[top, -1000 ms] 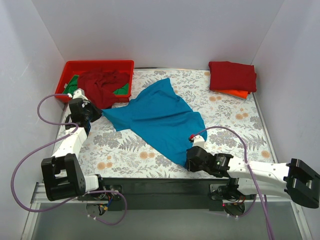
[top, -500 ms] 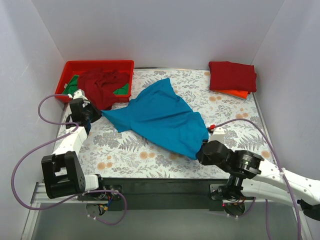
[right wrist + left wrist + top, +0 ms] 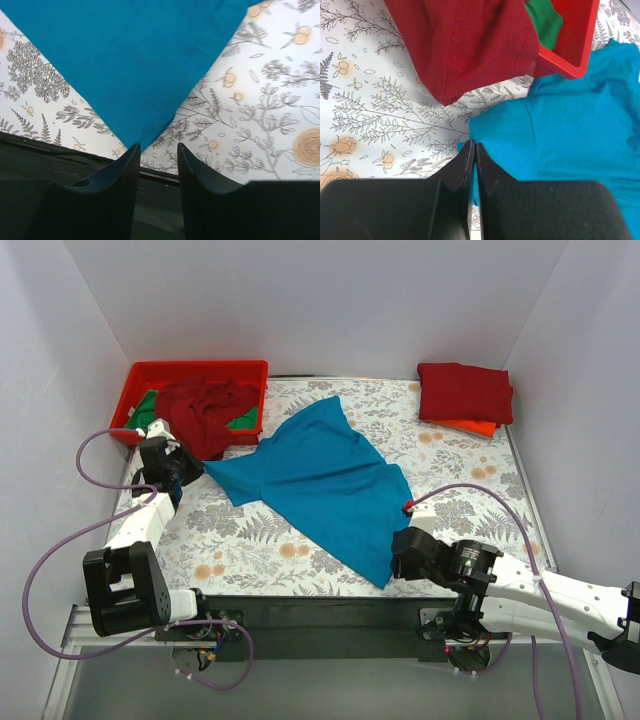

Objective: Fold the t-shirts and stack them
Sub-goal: Flatten the tshirt out

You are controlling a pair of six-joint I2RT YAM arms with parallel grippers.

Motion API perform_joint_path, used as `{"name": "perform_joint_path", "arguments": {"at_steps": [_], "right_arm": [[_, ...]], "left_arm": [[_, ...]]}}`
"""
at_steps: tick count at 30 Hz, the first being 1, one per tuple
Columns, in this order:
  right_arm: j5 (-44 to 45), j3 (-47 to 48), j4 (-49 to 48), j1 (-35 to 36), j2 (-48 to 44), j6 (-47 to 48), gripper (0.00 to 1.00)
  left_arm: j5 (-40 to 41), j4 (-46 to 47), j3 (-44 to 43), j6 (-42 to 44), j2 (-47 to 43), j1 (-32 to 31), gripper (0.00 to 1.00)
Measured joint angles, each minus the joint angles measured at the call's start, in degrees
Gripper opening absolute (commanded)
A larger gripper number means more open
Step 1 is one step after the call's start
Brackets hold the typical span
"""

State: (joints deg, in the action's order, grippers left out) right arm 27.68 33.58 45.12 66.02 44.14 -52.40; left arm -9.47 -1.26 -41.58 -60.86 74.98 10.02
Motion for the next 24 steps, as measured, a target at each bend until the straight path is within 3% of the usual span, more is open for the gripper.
{"name": "perform_joint_path", "arguments": {"at_steps": [11,24], "right_arm": [[-10.38,-9.51,-15.93,0.74,4.28,0.39,0.4],[-11.15,-9.49,-17.42,3.41,6.8,-2.86,0.42]], "left_arm": [[-0.7,0.02,0.0,-0.02,0.02,0.0,0.0],[-0.9,0.02,0.0,-0.02,0.04,0.0,0.0]]}}
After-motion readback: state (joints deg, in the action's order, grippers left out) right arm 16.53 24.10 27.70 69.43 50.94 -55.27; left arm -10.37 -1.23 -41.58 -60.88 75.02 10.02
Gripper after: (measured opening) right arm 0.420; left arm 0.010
